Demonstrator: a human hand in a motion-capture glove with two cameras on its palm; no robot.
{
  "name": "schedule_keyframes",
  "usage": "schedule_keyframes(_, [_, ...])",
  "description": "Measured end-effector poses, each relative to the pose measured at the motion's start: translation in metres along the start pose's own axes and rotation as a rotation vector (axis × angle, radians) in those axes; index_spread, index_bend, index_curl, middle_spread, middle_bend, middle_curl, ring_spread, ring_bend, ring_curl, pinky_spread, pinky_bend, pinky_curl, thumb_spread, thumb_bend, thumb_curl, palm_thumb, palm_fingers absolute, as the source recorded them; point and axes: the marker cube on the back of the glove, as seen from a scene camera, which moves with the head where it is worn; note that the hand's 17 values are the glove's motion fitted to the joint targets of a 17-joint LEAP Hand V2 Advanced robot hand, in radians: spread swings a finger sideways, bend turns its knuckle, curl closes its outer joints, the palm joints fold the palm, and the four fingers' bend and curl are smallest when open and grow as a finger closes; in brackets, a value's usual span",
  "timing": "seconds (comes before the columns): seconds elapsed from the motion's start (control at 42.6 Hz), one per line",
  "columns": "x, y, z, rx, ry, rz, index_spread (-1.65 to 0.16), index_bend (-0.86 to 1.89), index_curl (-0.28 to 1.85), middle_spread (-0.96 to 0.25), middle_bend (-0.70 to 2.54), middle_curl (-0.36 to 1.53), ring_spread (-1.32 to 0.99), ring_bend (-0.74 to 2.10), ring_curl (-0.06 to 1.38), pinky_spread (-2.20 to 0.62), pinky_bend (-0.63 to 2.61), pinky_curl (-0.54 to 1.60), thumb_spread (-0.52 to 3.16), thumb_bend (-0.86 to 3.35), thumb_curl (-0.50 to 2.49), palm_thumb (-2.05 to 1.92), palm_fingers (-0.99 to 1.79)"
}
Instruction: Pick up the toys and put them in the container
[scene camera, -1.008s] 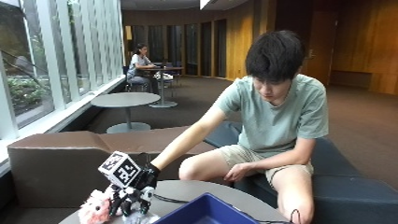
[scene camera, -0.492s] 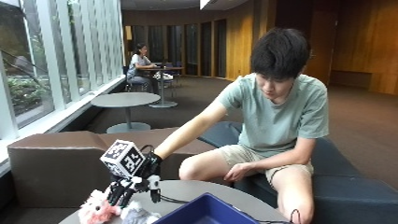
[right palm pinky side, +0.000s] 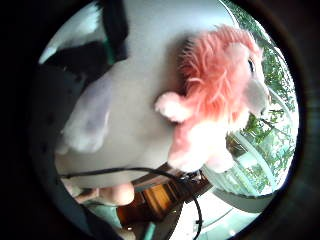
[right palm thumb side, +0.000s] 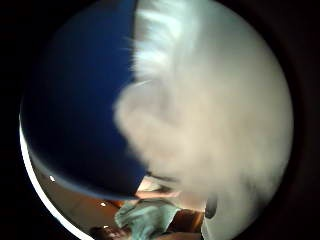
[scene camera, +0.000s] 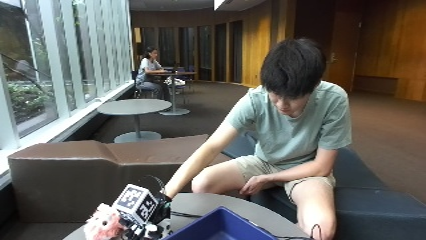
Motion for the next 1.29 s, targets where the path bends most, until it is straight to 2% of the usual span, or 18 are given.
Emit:
schedule_keyframes(0.141, [0.011,-0.007,0.005,0.085,-0.11,-0.004,-0.24,0.68,0.37,-0.08,0.04,0.08,-0.09,0.4,0.35,-0.1,0.99,0.35,1.34,0.22,0.36,0.42,0.33])
schedule_keyframes(0.235, [0.012,-0.011,0.008,0.116,-0.183,0.005,-0.21,0.64,0.38,-0.1,0.09,0.06,-0.21,0.65,0.42,-0.23,1.15,0.38,1.37,0.25,0.37,0.48,0.62])
schedule_keyframes(0.281, [0.011,-0.012,0.009,0.15,-0.203,0.014,-0.2,0.63,0.39,-0.12,0.1,0.06,-0.26,0.75,0.45,-0.26,1.18,0.4,1.39,0.27,0.38,0.51,0.66])
schedule_keyframes(0.399, [0.001,-0.013,0.003,0.24,-0.176,0.085,-0.21,0.56,0.4,-0.17,0.32,0.09,-0.34,1.05,0.57,-0.32,1.29,0.45,1.37,0.3,0.42,0.6,1.06])
schedule_keyframes(0.422, [-0.001,-0.013,0.001,0.241,-0.166,0.101,-0.21,0.54,0.4,-0.18,0.33,0.09,-0.36,1.06,0.58,-0.32,1.3,0.46,1.38,0.3,0.42,0.6,1.03])
schedule_keyframes(0.469, [-0.004,-0.011,-0.005,0.224,-0.144,0.13,-0.21,0.6,0.44,-0.19,0.41,0.11,-0.36,1.15,0.63,-0.34,1.28,0.48,1.29,0.32,0.47,0.68,1.14])
schedule_keyframes(0.61, [-0.003,0.013,-0.033,0.163,-0.099,0.132,-0.21,0.71,0.52,-0.25,0.7,0.19,-0.36,1.25,0.7,-0.36,1.26,0.53,1.14,0.29,0.54,0.72,1.18])
schedule_keyframes(0.633, [-0.002,0.019,-0.043,0.173,-0.095,0.129,-0.21,0.75,0.55,-0.3,0.4,0.07,-0.37,1.35,0.73,-0.37,1.35,0.56,1.21,0.33,0.54,0.76,0.93])
schedule_keyframes(0.657, [-0.002,0.026,-0.055,0.186,-0.091,0.128,-0.21,0.75,0.56,-0.28,0.72,0.2,-0.36,1.3,0.72,-0.37,1.27,0.54,1.14,0.28,0.54,0.69,1.15])
schedule_keyframes(0.821, [-0.007,0.08,-0.154,0.316,-0.066,0.107,-0.21,0.8,0.63,-0.31,0.94,0.27,-0.36,1.35,0.73,-0.38,1.27,0.57,1.06,0.22,0.59,0.65,1.08])
schedule_keyframes(1.055, [-0.054,0.152,-0.28,0.532,-0.034,0.091,-0.2,0.85,0.74,-0.26,1.08,0.35,-0.35,1.42,0.75,-0.39,1.3,0.62,0.99,0.16,0.65,0.62,1.02])
schedule_keyframes(1.29, [-0.141,0.15,-0.33,0.618,-0.007,-0.014,-0.19,0.89,0.82,-0.21,1.15,0.42,-0.33,1.47,0.74,-0.4,1.32,0.67,0.91,0.12,0.72,0.63,0.98])
